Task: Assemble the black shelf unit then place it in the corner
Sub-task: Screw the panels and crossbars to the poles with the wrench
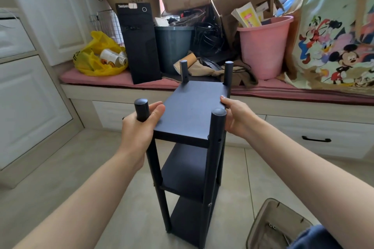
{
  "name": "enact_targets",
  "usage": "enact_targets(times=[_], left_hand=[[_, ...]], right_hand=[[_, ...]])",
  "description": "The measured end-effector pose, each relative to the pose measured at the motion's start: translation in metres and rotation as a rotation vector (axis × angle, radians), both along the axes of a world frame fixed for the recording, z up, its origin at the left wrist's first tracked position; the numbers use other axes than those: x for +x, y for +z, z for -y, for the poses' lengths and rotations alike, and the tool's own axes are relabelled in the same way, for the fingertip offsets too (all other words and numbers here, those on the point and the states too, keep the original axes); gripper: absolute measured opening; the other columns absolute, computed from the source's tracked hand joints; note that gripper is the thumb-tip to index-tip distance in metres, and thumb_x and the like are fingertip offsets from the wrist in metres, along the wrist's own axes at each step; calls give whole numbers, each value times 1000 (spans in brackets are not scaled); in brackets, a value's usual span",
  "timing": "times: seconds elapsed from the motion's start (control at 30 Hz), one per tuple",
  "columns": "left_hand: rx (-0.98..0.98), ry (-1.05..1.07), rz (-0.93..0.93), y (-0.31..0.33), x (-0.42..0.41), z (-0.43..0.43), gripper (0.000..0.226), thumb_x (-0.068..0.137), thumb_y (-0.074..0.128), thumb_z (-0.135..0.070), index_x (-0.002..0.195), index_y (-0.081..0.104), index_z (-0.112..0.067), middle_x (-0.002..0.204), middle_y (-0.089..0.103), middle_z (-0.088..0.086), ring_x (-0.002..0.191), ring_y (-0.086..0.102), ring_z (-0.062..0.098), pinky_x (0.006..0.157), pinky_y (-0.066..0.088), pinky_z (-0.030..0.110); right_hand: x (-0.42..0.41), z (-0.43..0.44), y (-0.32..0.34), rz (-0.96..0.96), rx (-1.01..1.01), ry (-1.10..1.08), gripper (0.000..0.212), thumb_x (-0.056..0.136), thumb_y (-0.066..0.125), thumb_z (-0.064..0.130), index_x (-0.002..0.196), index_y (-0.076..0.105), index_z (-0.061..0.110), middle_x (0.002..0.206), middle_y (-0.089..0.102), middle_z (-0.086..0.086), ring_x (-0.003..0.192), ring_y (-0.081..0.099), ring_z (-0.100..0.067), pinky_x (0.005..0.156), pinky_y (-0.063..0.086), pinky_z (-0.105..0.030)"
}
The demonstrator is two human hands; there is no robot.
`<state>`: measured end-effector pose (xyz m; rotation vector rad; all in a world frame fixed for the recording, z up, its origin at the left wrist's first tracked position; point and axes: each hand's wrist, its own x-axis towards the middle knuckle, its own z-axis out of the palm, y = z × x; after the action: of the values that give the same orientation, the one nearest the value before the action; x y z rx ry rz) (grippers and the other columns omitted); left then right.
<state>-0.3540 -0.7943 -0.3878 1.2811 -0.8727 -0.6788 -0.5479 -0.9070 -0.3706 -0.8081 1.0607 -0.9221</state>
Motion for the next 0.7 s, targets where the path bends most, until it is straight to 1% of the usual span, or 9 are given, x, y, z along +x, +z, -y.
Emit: enact_targets(times=[0.07, 0.13, 0.2, 0.27, 0.33, 0.37, 0.5, 0.6, 0.7], left_hand=[[26, -141, -55, 2, 12, -4, 57, 73, 75, -59, 116, 72, -21, 116, 75, -5, 110, 70, 15, 95, 53, 30], [13, -334, -166, 1, 28, -6, 71, 77, 57, -73, 128, 65, -25, 128, 70, -11, 116, 69, 16, 91, 57, 33], [15, -439, -338, 1, 41, -6, 81, 76, 42, -80, 133, 60, -26, 128, 70, -12, 113, 70, 20, 83, 62, 36], [104, -450, -400, -1, 44, -3, 71, 81, 44, -75, 120, 69, -23, 115, 76, -4, 98, 75, 16, 74, 62, 30], [212, -467, -364, -2, 39, 2, 44, 93, 54, -58, 92, 81, -23, 94, 75, -4, 75, 73, 8, 62, 58, 21], [252, -470, -354, -2, 38, 5, 38, 97, 57, -48, 85, 82, -23, 92, 73, -5, 74, 72, 9, 64, 59, 23], [314, -473, -485, 2, 33, 14, 28, 89, 69, -33, 111, 70, -15, 117, 70, 2, 112, 70, 22, 94, 59, 43], [319, -450, -509, 4, 27, 16, 22, 92, 68, -25, 111, 68, -15, 113, 75, 3, 98, 74, 21, 87, 61, 42], [321, -404, -530, 4, 24, 13, 22, 94, 66, -24, 113, 67, -14, 112, 76, 4, 97, 75, 21, 84, 62, 40]], right_hand=[[-2, -1, 0, 5, 5, -6, 39, 103, 50, 32, 131, 56, 4, 114, 70, -13, 89, 69, -27, 67, 55, -36], [-6, -1, 1, 7, 4, -21, 34, 102, 51, 33, 122, 58, 6, 99, 72, -11, 76, 71, -24, 58, 55, -32], [-9, -1, 2, 5, 5, -30, 29, 102, 51, 34, 112, 59, 8, 88, 72, -9, 67, 72, -21, 50, 53, -27], [-10, -2, 3, 0, 12, -20, 31, 102, 50, 37, 114, 58, 10, 90, 72, -8, 70, 71, -22, 52, 52, -27], [-10, -2, 3, 5, 17, -13, 31, 102, 50, 38, 115, 58, 10, 90, 72, -8, 71, 71, -21, 53, 53, -27], [-10, -2, 3, 6, 17, -10, 31, 102, 51, 38, 115, 58, 10, 89, 73, -8, 71, 72, -21, 54, 53, -27], [-9, -5, 5, 16, 20, -11, 41, 101, 51, 39, 129, 57, 9, 108, 73, -10, 92, 71, -24, 67, 55, -33], [-10, -6, 7, 67, 32, -5, 48, 100, 52, 42, 135, 55, 8, 127, 67, -12, 116, 65, -27, 85, 56, -36], [-12, -10, 8, 149, 42, 12, 46, 100, 54, 40, 134, 56, 9, 129, 66, -12, 119, 64, -27, 97, 53, -38]])
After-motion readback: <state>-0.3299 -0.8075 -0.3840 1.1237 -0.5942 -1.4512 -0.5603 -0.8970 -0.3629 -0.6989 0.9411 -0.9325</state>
